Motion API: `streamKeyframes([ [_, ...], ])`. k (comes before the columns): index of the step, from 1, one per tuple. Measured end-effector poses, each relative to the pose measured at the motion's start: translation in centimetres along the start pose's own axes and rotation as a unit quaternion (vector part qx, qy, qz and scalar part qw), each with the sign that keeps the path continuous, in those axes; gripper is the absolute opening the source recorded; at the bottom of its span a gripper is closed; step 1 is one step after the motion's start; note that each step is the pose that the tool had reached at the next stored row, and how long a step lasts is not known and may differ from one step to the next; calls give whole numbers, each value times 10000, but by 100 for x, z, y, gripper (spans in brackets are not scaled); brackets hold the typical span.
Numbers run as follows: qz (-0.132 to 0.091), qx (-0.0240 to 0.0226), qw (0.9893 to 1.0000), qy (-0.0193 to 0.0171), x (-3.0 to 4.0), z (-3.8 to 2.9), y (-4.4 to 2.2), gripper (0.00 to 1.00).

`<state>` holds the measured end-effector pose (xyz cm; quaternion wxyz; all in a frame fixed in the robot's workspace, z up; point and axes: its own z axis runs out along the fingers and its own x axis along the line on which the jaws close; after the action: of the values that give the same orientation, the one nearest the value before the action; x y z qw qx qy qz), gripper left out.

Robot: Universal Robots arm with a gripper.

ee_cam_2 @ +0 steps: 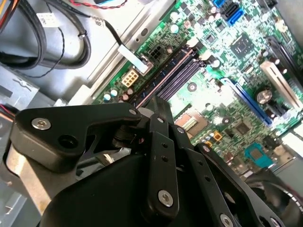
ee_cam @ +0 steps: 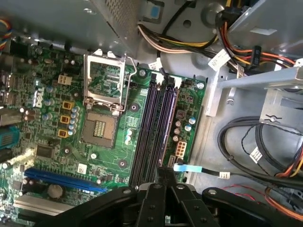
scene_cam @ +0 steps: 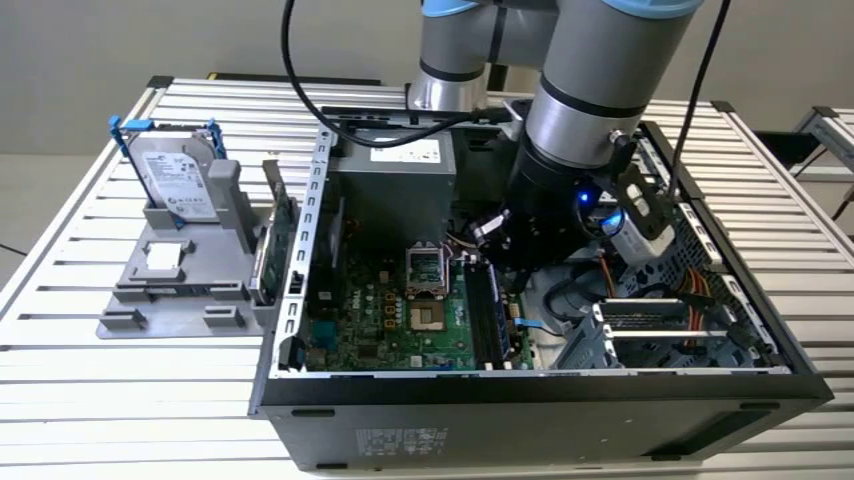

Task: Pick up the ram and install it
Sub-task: 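Press down the ram until it locks into place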

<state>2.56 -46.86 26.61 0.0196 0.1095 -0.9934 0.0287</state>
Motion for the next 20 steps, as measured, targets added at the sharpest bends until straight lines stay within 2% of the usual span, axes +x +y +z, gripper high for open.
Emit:
streamKeyframes([
  [6, -310, 14, 9995, -16, 0, 0, 0, 0],
  [12, -601, 27, 9982, -32, 0, 3, 1, 0],
  [16, -825, 30, 9966, -46, -1, 4, 2, 0],
  [20, -1086, 35, 9941, -61, -1, 6, 2, 0],
])
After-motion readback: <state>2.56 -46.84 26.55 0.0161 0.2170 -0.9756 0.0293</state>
